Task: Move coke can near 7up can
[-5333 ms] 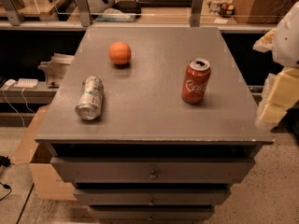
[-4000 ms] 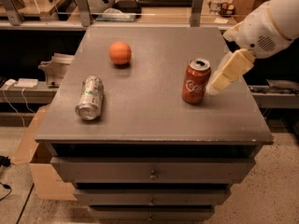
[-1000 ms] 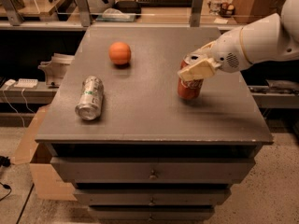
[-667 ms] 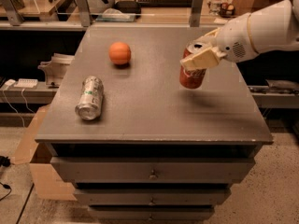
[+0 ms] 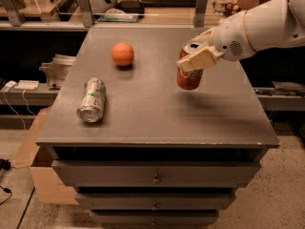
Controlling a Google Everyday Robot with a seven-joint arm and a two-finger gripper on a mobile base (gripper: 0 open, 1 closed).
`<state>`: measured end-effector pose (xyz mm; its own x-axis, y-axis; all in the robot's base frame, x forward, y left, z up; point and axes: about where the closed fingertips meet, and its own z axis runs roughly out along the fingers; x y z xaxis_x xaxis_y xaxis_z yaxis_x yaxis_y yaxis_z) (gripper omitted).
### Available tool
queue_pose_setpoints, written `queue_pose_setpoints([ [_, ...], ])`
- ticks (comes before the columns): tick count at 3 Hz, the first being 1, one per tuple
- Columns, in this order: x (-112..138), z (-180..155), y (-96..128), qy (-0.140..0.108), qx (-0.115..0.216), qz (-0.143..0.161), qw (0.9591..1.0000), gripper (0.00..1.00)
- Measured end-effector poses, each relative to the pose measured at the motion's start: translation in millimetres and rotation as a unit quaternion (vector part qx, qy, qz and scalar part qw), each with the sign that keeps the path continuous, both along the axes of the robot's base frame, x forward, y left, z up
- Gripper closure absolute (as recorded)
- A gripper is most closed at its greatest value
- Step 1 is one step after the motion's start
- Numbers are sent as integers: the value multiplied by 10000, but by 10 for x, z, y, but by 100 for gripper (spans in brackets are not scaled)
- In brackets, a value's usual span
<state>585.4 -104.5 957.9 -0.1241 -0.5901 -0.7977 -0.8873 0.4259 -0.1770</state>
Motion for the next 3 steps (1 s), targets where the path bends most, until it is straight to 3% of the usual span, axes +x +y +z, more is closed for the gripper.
queue_pose_setpoints([
  [1, -35, 38, 529, -15, -171, 778, 9968, 100],
  [2, -136, 42, 1164, -14, -328, 1728, 9844, 100],
  [3, -264, -39, 1626, 72, -359, 2411, 9698, 100],
])
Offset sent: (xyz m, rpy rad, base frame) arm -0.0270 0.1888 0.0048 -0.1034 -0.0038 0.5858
